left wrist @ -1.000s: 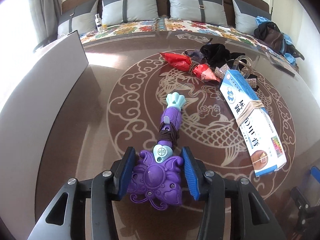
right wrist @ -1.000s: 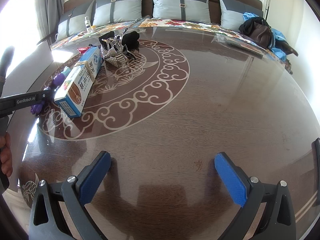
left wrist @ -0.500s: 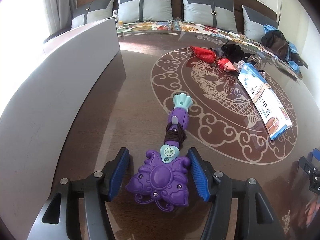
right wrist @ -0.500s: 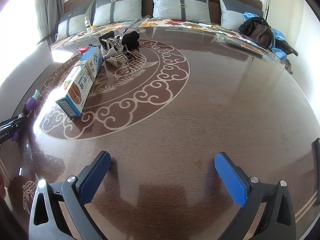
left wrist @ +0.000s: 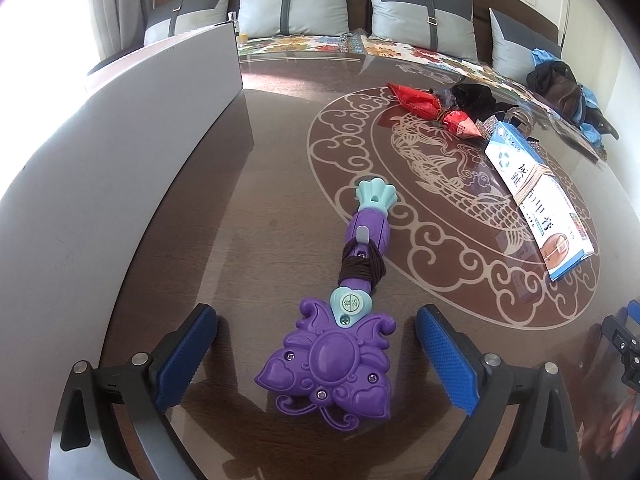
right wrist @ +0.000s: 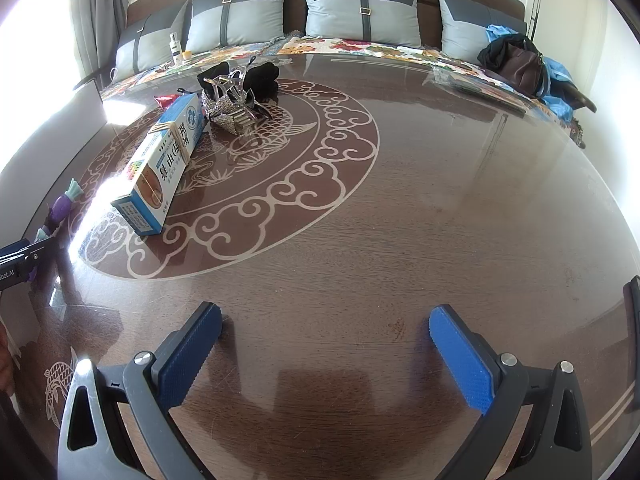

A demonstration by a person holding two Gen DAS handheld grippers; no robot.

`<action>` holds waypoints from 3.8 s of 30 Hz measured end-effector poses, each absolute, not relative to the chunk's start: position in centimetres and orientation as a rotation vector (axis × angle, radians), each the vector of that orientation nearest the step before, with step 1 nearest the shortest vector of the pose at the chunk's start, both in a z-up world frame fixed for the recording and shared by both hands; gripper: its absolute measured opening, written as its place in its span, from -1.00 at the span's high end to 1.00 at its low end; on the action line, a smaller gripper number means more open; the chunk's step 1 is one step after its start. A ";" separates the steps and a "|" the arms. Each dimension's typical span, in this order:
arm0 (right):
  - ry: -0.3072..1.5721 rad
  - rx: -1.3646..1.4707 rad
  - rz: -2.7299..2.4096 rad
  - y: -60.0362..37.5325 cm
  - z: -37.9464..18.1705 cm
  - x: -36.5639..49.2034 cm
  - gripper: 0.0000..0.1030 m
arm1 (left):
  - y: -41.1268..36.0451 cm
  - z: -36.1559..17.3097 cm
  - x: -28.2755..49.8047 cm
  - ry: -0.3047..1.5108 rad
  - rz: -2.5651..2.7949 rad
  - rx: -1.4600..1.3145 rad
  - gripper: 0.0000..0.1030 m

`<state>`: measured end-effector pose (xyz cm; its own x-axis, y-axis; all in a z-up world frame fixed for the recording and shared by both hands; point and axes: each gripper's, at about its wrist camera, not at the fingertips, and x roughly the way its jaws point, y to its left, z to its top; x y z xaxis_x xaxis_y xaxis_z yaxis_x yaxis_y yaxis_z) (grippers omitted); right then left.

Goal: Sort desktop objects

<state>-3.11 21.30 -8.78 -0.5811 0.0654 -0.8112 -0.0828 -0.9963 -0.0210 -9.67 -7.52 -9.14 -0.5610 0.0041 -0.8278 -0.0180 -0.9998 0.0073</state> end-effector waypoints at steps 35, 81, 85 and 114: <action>0.029 -1.395 2.721 21.3 -8.8 -3.1 -1.00 | -7.6 -9.2 -9.6 0.016 2.767 -1.470 -1.00; 0.029 -1.395 2.721 21.3 -8.7 -3.1 -1.00 | -7.6 -9.3 -9.6 0.016 2.769 -1.468 -1.00; 0.029 -1.395 2.721 21.4 -8.8 -3.1 -1.00 | -7.6 -9.3 -9.6 0.016 2.769 -1.468 -1.00; 0.037 -1.395 2.725 21.3 -8.7 -3.1 -1.00 | -5.7 -8.2 -7.9 0.080 2.645 -1.344 0.15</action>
<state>-3.09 21.35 -8.73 -0.5822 0.0605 -0.8108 -0.0824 -0.9965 -0.0153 -7.93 -5.66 -8.16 -0.5777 0.1297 -0.8059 -0.1782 -0.9835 -0.0306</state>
